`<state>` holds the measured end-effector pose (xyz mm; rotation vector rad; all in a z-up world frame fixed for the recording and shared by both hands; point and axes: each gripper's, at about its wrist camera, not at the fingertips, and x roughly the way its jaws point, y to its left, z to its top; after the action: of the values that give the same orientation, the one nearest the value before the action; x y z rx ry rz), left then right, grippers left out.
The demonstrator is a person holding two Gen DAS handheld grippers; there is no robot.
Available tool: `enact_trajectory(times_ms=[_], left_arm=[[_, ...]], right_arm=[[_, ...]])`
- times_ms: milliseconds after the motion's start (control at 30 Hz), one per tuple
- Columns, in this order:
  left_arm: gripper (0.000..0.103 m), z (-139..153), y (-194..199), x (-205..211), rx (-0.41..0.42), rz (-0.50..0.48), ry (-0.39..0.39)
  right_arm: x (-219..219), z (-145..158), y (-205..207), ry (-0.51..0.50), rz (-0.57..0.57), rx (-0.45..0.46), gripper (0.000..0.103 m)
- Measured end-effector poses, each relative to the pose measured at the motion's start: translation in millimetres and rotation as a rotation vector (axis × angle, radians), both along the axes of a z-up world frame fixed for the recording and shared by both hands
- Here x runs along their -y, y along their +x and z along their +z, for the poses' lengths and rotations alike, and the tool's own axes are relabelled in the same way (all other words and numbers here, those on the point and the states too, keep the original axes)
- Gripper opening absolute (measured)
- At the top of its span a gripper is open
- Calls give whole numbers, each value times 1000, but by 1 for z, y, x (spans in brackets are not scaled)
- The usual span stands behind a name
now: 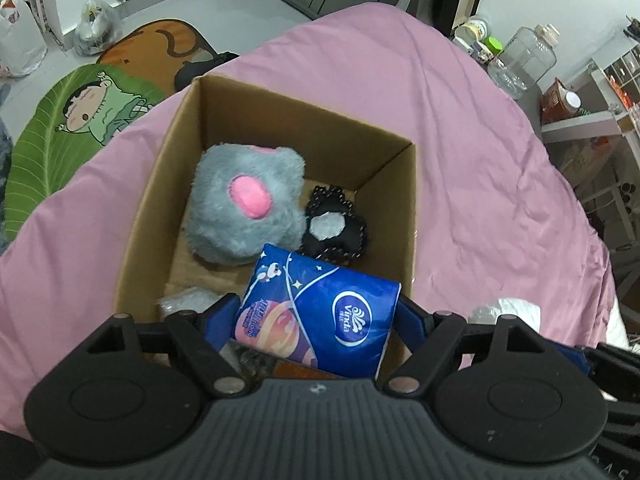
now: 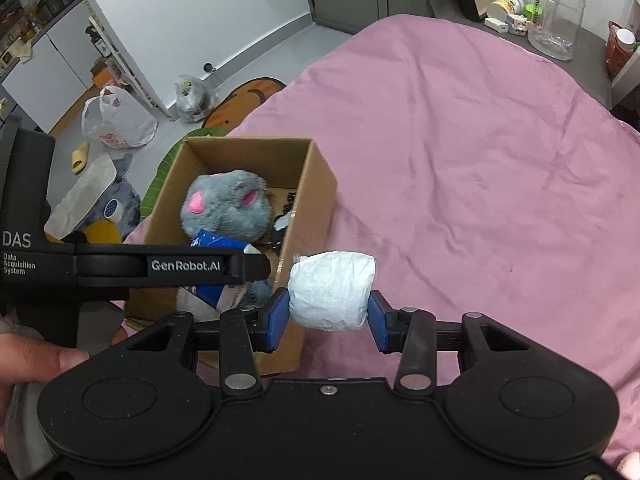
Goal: Organize soft objects
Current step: 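Lower the tissue pack and white wad into the box and open both grippers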
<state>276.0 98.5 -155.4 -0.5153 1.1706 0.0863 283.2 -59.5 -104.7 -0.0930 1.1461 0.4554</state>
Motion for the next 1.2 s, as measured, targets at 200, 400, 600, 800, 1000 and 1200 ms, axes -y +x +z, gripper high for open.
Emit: enact_trajectory(times_ms=[200,400,600,800,1000,1200], left_arm=[[83,2,3,-8,7,43,-61],[84,9,-2,-16,8,76,-62],[84,24,-13,-30,18,99,-25],[84,38,-28,-47,36,121,0],[84,48,-41,-66,52,151,12],[84,60,-52,-75,73,156,26]], right_arm=[[1,2,2,11,1,4,42],[-7,8,1,29,24,19,42],[-22,15,-2,43,49,36,42],[-39,18,-3,55,69,52,42],[-52,28,-6,84,55,96,55],[-53,37,-11,96,44,119,69]])
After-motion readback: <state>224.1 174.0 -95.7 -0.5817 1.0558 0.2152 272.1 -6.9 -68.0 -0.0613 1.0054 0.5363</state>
